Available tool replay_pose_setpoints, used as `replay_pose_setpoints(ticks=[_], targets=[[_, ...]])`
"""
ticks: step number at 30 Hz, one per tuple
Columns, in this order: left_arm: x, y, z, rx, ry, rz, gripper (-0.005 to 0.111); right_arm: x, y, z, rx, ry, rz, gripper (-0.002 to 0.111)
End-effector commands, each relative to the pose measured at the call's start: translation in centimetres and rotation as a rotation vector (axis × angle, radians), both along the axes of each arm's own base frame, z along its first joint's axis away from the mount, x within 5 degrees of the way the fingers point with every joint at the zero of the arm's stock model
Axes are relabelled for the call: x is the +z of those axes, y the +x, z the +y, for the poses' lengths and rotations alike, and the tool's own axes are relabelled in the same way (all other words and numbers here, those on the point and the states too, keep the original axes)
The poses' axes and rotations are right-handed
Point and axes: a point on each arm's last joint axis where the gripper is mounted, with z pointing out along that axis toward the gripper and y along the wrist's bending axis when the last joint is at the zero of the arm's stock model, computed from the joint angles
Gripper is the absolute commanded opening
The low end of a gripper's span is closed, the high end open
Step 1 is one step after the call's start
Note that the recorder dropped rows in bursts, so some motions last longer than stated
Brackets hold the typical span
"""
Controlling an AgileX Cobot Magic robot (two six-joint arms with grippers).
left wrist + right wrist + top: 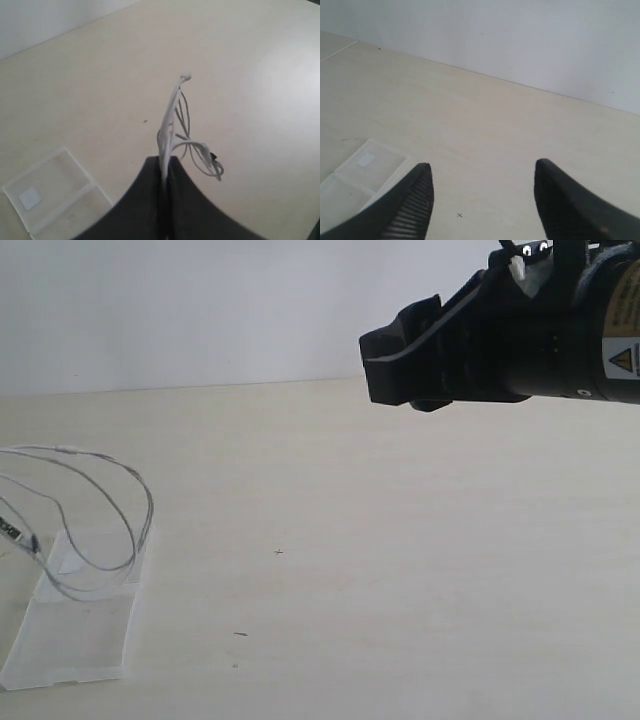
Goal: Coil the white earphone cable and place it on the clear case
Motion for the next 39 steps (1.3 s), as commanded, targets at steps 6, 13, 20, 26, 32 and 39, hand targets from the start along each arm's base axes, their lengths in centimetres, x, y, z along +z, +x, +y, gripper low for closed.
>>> replay_pose_setpoints(ticks=[6, 13, 20, 26, 32, 39], targets=[[-1.6, 4.2, -0.3, 0.060, -0.053, 0.099, 0.000, 0.0, -0.1, -0.1, 0.003, -0.001, -0.007, 0.058], [-4.2, 5.7, 0.7, 0.234, -0.097, 0.072, 0.000, 0.0, -0.1, -0.1, 0.002, 0.001, -0.006, 0.058], [-7.2, 5.7, 1.6, 0.376, -0.145, 0.056, 0.000, 0.0, -0.1, -0.1, 0.002, 0.001, -0.006, 0.058], [-9.3, 5.1, 1.8, 0.458, -0.228, 0.113, 0.000, 0.0, -0.1, -0.1, 0.003, -0.001, -0.007, 0.058], [-9.7, 5.3, 2.5, 0.535, -0.245, 0.078, 0.000, 0.0, -0.1, -0.1, 0.003, -0.001, -0.007, 0.058], [-10.8, 6.3, 2.8, 0.585, -0.218, 0.117, 0.000, 0.0, -0.1, -0.1, 0.003, -0.001, -0.007, 0.058]])
